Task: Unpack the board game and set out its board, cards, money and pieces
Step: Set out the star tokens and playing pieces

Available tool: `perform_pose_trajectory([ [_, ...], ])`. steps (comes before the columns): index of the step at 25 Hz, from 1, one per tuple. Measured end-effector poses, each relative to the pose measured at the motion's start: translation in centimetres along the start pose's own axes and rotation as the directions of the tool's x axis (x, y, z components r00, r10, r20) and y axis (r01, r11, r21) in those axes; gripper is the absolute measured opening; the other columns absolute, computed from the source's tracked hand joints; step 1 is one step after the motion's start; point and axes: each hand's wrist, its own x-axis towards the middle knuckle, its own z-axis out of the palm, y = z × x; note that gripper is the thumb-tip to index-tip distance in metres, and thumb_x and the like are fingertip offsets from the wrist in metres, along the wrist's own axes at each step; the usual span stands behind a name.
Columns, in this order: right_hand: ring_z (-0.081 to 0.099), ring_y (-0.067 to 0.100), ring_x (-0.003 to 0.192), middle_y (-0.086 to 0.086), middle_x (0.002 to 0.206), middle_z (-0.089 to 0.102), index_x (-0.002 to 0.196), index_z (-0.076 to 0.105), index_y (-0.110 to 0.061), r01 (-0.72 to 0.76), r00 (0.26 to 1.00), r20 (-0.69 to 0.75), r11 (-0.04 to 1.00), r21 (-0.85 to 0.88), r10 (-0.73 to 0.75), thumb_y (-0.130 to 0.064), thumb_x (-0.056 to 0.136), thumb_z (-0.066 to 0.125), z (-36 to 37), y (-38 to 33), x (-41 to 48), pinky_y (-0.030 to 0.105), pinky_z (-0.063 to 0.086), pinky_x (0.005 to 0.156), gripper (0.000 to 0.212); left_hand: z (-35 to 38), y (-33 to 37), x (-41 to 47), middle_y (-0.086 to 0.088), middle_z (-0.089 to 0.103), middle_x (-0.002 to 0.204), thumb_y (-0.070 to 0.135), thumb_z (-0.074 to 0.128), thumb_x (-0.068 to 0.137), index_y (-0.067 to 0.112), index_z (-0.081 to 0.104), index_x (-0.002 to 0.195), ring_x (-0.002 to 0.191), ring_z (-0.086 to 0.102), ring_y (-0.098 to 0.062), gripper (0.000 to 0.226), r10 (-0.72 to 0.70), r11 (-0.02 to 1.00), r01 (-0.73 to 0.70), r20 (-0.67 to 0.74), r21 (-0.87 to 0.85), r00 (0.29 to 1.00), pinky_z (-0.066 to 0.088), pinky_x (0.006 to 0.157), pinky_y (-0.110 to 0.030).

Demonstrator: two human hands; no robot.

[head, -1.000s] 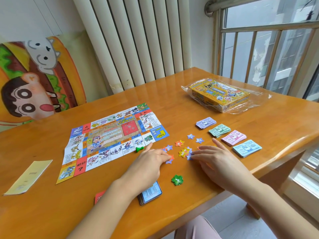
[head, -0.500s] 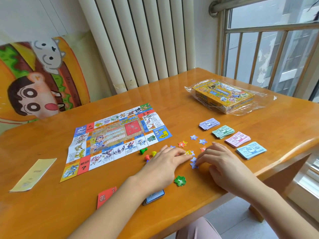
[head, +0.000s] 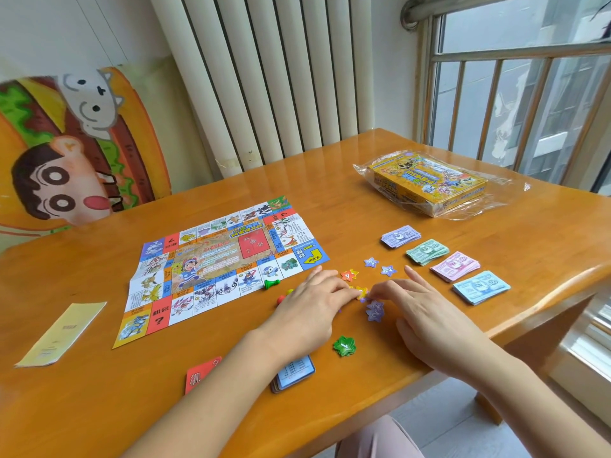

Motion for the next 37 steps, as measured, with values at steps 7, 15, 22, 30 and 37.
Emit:
perform_pose_trajectory([
  [7, 0.058, 0.009, 0.105, -0.013, 0.101, 0.066, 0.111, 0.056, -0.025, 0.056, 0.993, -0.106, 0.998, -0.005, -0.056, -0.011, 0.069, 0.02, 0.4, 0.2, -0.3, 0.036, 0.022, 0.115, 0.057, 0.1, -0.9, 1.1, 0.006, 0.034, 0.146, 0.0, 0.036, 0.093, 0.027, 0.037, 0.144, 0.144, 0.009, -0.012, 0.058, -0.058, 0.998, 0.058, -0.009, 0.004, 0.998, 0.003, 0.118, -0.025],
  [15, 0.054, 0.017, 0.102, -0.008, 0.101, 0.059, 0.106, 0.064, -0.025, -0.072, 0.99, -0.12, 0.996, 0.048, 0.077, -0.008, 0.075, 0.042, 0.2, 0.0, -0.3, 0.041, 0.042, 0.103, 0.042, -1.0, -0.9, -2.1, 0.006, 0.053, 0.124, -0.001, 0.036, 0.089, 0.023, 0.055, 0.131, 0.126, 0.038, -0.008, 0.052, -0.081, 0.997, 0.08, -0.056, -0.015, 0.995, -0.018, 0.107, -0.009],
  [22, 0.051, 0.015, 0.1, -0.011, 0.103, 0.057, 0.099, 0.071, -0.033, -0.026, 0.995, -0.093, 1.0, 0.007, 0.027, -0.047, 0.088, 0.051, 0.5, 0.3, -0.2, 0.029, 0.045, 0.085, 0.027, -0.5, 0.6, -2.0, 0.005, 0.05, 0.13, -0.004, 0.036, 0.086, 0.027, 0.047, 0.138, 0.13, 0.034, -0.008, 0.061, 0.0, 0.993, -0.001, -0.009, -0.118, 1.0, -0.011, 0.113, -0.014],
  [30, 0.058, 0.027, 0.093, 0.002, 0.095, 0.068, 0.096, 0.076, -0.017, -0.257, 0.947, -0.197, 0.966, 0.02, 0.256, -0.01, 0.087, 0.065, -1.3, 1.9, 2.3, 0.035, 0.046, 0.077, 0.015, -0.7, -1.7, -1.3, 0.007, 0.048, 0.138, 0.011, 0.037, 0.095, 0.021, 0.046, 0.14, 0.136, 0.027, -0.007, 0.047, -0.236, 0.968, 0.243, -0.119, 0.056, 0.965, -0.022, 0.104, -0.018],
  [37, 0.035, 0.02, 0.125, -0.005, 0.136, 0.045, 0.127, 0.059, -0.035, 0.052, 0.981, 0.192, 0.995, -0.087, -0.034, -0.022, 0.097, 0.045, 0.2, -1.5, 7.2, 0.038, 0.038, 0.101, 0.035, -0.8, -1.0, -2.0, 0.011, 0.047, 0.138, 0.017, 0.036, 0.099, 0.025, 0.044, 0.14, 0.136, 0.025, -0.005, 0.043, -0.2, 0.975, 0.208, -0.096, 0.081, 0.975, -0.035, 0.089, -0.009],
])
